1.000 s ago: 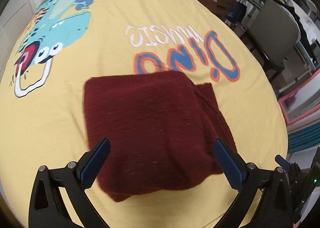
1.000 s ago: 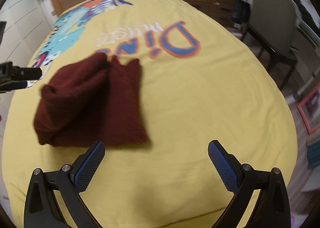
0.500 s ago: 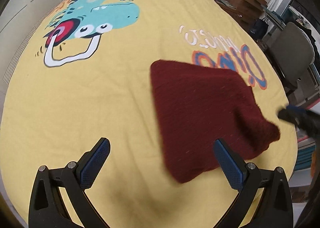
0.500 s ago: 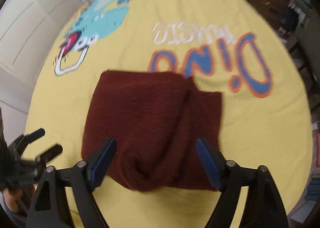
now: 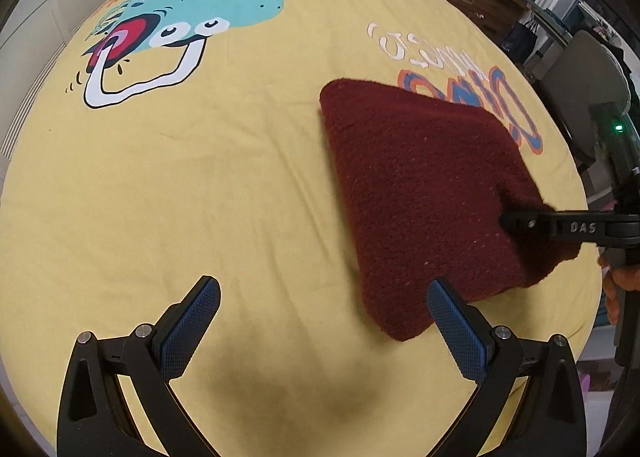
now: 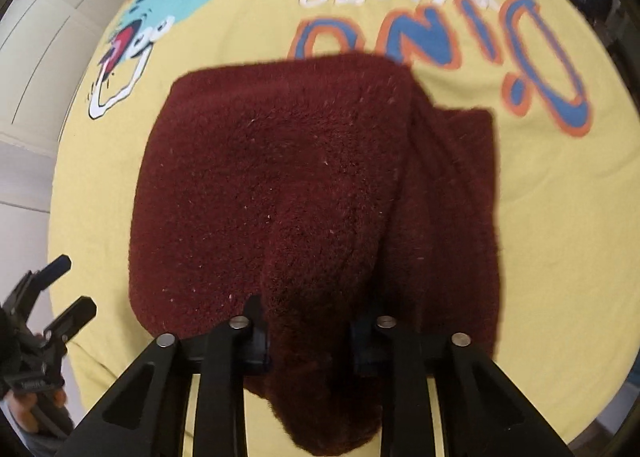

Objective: Fold small clothes

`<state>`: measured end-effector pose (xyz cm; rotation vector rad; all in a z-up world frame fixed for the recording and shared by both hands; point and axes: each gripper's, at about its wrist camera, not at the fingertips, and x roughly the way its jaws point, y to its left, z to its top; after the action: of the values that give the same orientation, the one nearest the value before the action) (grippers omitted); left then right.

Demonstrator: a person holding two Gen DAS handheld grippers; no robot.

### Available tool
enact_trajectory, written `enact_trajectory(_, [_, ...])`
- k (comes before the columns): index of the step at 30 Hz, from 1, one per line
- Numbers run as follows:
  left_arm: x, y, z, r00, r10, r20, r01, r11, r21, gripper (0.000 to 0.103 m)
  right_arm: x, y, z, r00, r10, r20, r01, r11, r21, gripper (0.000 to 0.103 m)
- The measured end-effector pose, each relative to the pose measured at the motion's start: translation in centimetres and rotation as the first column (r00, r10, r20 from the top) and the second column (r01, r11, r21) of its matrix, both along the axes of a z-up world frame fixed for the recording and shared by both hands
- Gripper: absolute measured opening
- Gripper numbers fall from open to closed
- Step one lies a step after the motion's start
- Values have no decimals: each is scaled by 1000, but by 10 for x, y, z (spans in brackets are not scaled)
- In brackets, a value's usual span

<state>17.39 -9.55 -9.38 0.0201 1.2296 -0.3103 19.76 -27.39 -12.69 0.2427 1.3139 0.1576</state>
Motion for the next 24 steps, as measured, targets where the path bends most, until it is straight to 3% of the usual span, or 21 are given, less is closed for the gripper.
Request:
enact_trajectory(4, [0, -3, -3, 1000, -18, -3, 18, 1000, 18, 102, -15, -25, 29, 996, -28, 89, 32, 998, -53, 21])
enact_trajectory(8, [1, -7, -5, 1000, -22, -10, 22, 1000, 2, 102, -31, -46, 39, 992, -39, 119, 51, 994, -100, 21])
enact_trajectory(14, [0, -23, -7, 999, -53, -14, 53, 999, 1, 102, -49, -62, -7, 996, -71, 49, 76, 989, -126, 21])
enact_trajectory(17, [0, -29, -10, 998, -53, -26, 52, 999, -11, 102, -54, -67, -31, 991, -127, 33, 129, 990, -60, 24])
enact_trajectory(21, [3, -38, -13, 997, -63, -32, 63, 998, 1, 102, -59, -76, -30, 982, -186, 44, 186, 982, 18, 39])
enact_trajectory(23, [6, -42, -14, 997, -73, -32, 73, 997, 13, 102, -59, -78, -25, 982, -183, 42, 182, 983, 9, 51])
enact_trajectory(24, [7, -44, -14, 997, -74, -33, 75, 997, 14, 102, -58, -78, -22, 983, -181, 43, 182, 983, -22, 68])
